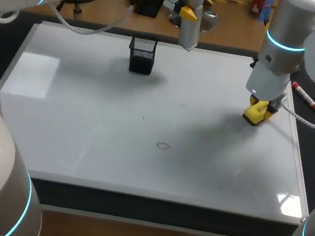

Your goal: Pick up the inspection probe, press it on each red-marked spot on the whiteboard one by one, put down the probe, pick up the eraser, and wipe off all the red marks.

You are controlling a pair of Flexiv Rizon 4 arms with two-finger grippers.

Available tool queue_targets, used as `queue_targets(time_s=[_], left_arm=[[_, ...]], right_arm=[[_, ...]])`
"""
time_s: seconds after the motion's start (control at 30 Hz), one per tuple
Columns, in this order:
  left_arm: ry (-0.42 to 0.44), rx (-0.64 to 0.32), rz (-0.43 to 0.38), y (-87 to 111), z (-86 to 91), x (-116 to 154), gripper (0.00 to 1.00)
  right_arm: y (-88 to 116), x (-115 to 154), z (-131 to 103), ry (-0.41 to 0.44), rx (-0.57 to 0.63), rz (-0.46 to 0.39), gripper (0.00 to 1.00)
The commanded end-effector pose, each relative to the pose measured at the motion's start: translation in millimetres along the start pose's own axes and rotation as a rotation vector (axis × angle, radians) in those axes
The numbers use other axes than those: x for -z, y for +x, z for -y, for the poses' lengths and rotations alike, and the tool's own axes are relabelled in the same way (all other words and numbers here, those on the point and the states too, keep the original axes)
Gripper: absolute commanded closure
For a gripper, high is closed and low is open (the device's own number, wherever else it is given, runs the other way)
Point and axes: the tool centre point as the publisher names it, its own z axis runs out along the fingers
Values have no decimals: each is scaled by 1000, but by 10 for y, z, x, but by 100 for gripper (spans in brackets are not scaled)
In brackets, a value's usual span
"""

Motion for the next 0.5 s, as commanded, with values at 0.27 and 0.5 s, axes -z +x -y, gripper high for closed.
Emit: queue_targets(time_s=[0.27, 0.5], left_arm=[[-58, 12, 134, 1083, 34, -204, 100], [-59, 22, 136, 1529, 43, -331, 100]], right_arm=[[0, 4, 8, 1, 1, -2, 100], [0, 4, 8, 1, 1, -2, 100]])
